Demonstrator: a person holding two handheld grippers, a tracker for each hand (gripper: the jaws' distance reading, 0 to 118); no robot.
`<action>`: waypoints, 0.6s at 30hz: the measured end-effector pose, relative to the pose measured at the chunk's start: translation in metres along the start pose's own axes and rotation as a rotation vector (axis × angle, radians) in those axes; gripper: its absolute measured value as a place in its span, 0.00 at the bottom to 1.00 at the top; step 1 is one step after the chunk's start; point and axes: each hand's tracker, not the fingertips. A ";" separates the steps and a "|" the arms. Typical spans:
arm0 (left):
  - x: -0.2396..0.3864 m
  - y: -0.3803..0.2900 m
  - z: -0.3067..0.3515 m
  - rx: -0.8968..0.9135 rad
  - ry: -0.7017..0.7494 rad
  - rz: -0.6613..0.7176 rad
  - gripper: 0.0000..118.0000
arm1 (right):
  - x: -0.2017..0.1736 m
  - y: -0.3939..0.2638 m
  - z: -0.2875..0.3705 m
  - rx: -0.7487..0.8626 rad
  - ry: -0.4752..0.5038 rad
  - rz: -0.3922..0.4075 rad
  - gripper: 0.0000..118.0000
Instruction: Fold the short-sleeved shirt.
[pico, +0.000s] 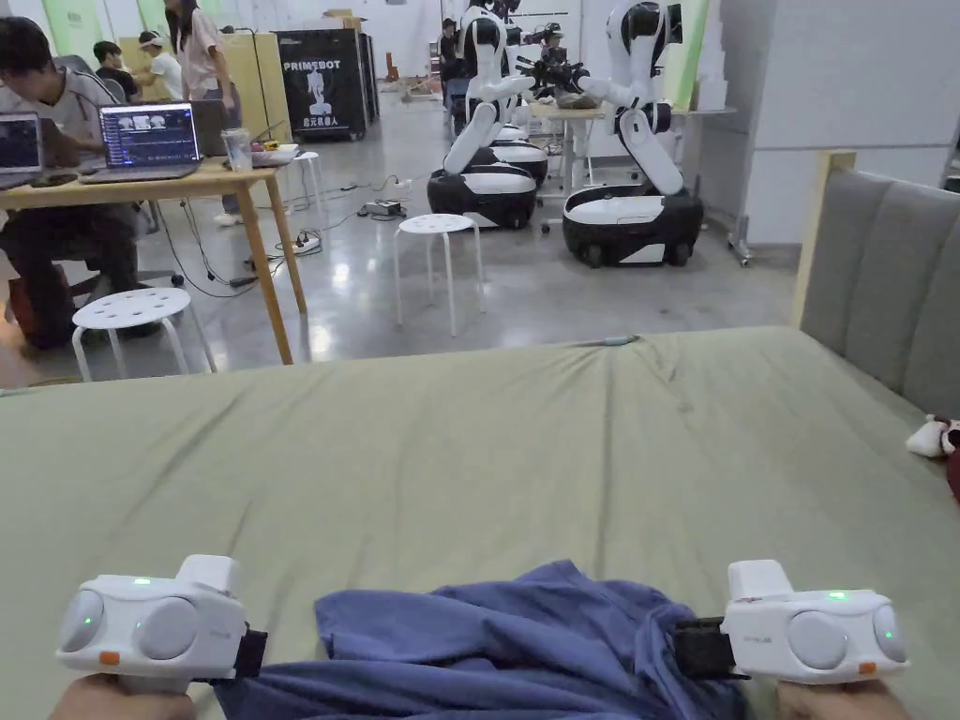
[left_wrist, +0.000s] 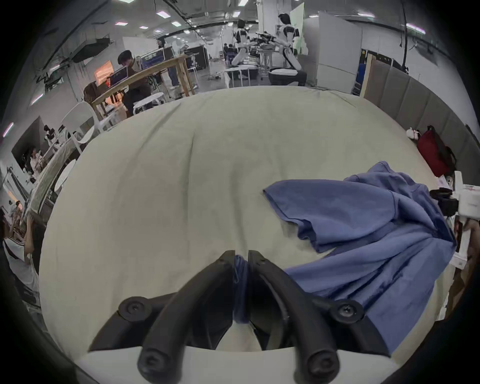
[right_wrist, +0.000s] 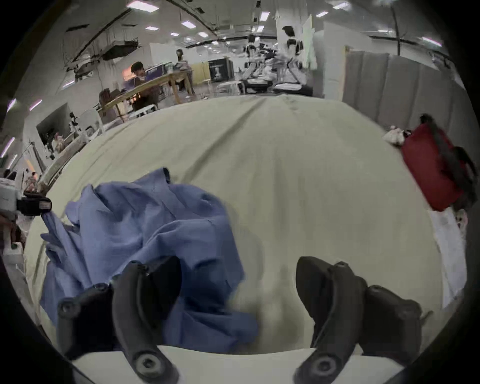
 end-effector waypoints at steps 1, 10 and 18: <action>-0.008 0.004 -0.011 -0.004 0.000 0.002 0.06 | -0.003 -0.001 -0.008 -0.035 0.021 0.002 0.67; -0.023 0.011 0.001 0.068 0.037 0.024 0.06 | -0.009 0.020 0.057 0.082 -0.053 0.090 0.00; -0.020 0.036 0.102 0.306 0.242 -0.080 0.06 | -0.036 0.074 0.167 0.324 -0.255 0.192 0.01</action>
